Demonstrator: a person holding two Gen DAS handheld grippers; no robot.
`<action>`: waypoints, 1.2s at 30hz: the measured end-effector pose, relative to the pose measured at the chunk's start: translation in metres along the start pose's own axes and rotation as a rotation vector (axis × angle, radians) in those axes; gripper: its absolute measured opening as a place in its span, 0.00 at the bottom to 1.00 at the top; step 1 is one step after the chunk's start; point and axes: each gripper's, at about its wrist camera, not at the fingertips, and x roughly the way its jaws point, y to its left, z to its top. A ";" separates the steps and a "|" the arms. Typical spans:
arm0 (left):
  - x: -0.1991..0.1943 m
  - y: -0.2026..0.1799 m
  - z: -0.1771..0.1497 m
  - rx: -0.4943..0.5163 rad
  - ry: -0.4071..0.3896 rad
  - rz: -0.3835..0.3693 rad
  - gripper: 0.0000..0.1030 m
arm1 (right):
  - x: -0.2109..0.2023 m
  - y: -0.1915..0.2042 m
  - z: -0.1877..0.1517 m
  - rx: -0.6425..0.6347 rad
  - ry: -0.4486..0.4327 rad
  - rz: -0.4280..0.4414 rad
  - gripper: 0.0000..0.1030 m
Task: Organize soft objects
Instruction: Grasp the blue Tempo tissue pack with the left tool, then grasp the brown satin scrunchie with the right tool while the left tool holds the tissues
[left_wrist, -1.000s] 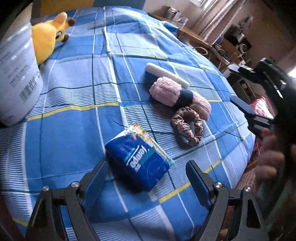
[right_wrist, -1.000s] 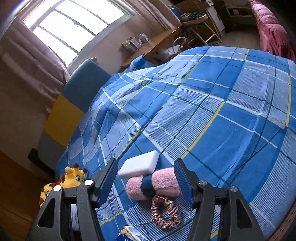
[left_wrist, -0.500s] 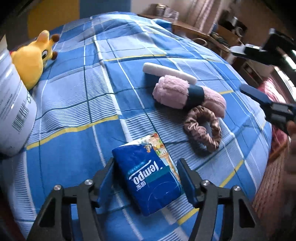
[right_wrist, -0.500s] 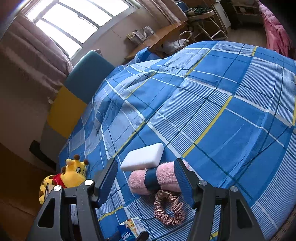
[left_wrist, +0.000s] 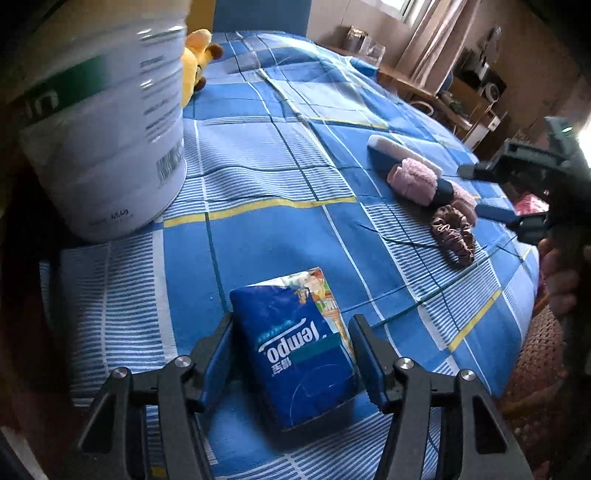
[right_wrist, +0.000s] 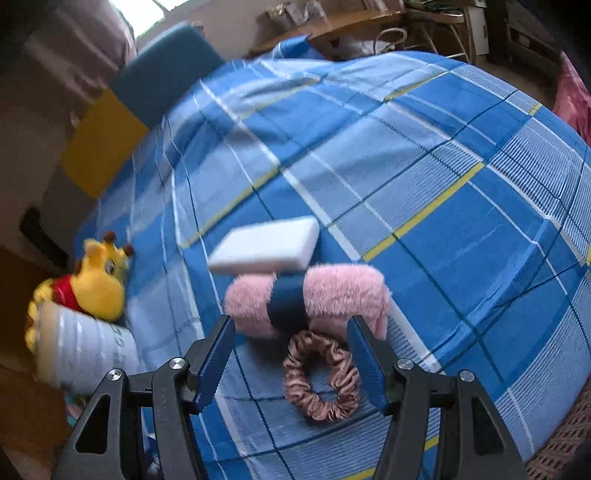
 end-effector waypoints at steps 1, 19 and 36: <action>0.000 0.000 -0.002 0.003 -0.008 0.001 0.60 | 0.003 0.001 -0.001 -0.010 0.016 -0.018 0.62; 0.001 0.001 -0.007 -0.004 -0.056 -0.008 0.63 | 0.052 0.032 -0.029 -0.300 0.239 -0.297 0.61; -0.002 0.001 -0.013 -0.008 -0.095 -0.001 0.61 | 0.074 0.088 -0.058 -0.551 0.243 -0.138 0.24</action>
